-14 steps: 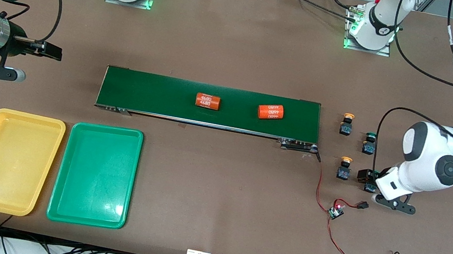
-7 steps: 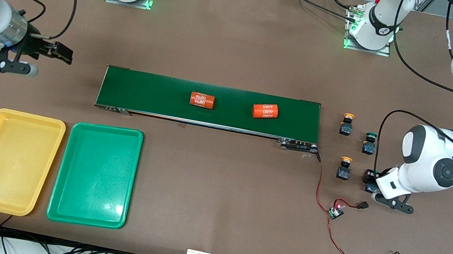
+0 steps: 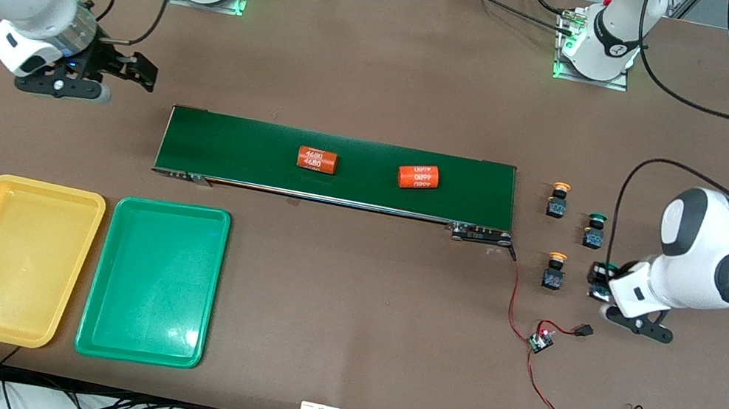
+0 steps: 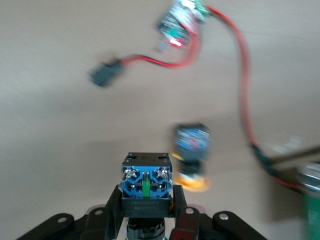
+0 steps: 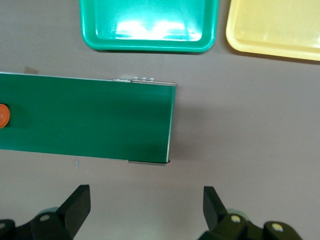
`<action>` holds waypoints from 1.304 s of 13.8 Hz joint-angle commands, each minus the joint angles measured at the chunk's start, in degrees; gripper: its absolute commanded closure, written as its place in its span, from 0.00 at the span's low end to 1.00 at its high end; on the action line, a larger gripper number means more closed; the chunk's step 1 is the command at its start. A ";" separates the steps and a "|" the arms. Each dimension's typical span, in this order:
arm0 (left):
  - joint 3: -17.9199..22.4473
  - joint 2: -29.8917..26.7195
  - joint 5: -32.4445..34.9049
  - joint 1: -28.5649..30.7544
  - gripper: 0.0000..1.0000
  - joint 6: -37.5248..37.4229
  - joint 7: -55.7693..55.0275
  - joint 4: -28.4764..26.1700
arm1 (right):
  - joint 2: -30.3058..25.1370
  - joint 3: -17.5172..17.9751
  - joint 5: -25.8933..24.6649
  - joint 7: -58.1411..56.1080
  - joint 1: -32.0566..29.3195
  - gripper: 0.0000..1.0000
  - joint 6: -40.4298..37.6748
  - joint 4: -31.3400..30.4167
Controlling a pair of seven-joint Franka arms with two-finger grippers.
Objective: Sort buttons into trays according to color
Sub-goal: 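Place a green-capped button on the belt while the right gripper approaches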
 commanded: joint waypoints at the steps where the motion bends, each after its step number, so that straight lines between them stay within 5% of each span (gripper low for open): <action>1: -6.90 -3.01 -0.67 0.02 0.84 -6.36 -12.78 -1.24 | -1.21 -0.27 0.68 5.22 3.10 0.00 1.20 -1.43; 7: -18.34 -3.19 -0.58 -0.51 0.83 -3.49 -31.71 -5.36 | -1.03 -0.27 0.68 6.39 4.17 0.00 1.82 -1.43; 10: -20.63 -2.49 -0.24 -1.91 0.82 6.17 -35.15 -10.19 | -0.95 -0.27 0.68 6.39 4.17 0.00 2.26 -1.43; 13: -20.64 -2.40 0.03 -2.09 0.78 6.63 -35.15 -11.43 | -0.95 -0.19 0.68 6.39 4.17 0.00 2.35 -1.43; 14: -20.64 -2.31 0.03 -2.09 0.60 6.63 -35.24 -11.61 | -0.95 -0.19 0.68 6.39 4.17 0.00 2.35 -1.43; 15: -20.64 -1.96 0.03 -2.09 0.25 6.55 -35.33 -11.61 | -0.95 -0.27 0.68 6.39 4.17 0.00 2.35 -1.34; 16: -20.64 -1.87 -0.06 -2.09 0.00 6.37 -35.59 -11.53 | -0.95 -0.27 0.68 6.39 4.17 0.00 2.35 -1.43; 18: -20.72 -2.05 0.03 -2.00 0.00 6.19 -37.17 -11.26 | -0.95 -0.19 0.68 6.39 4.17 0.00 2.35 -1.34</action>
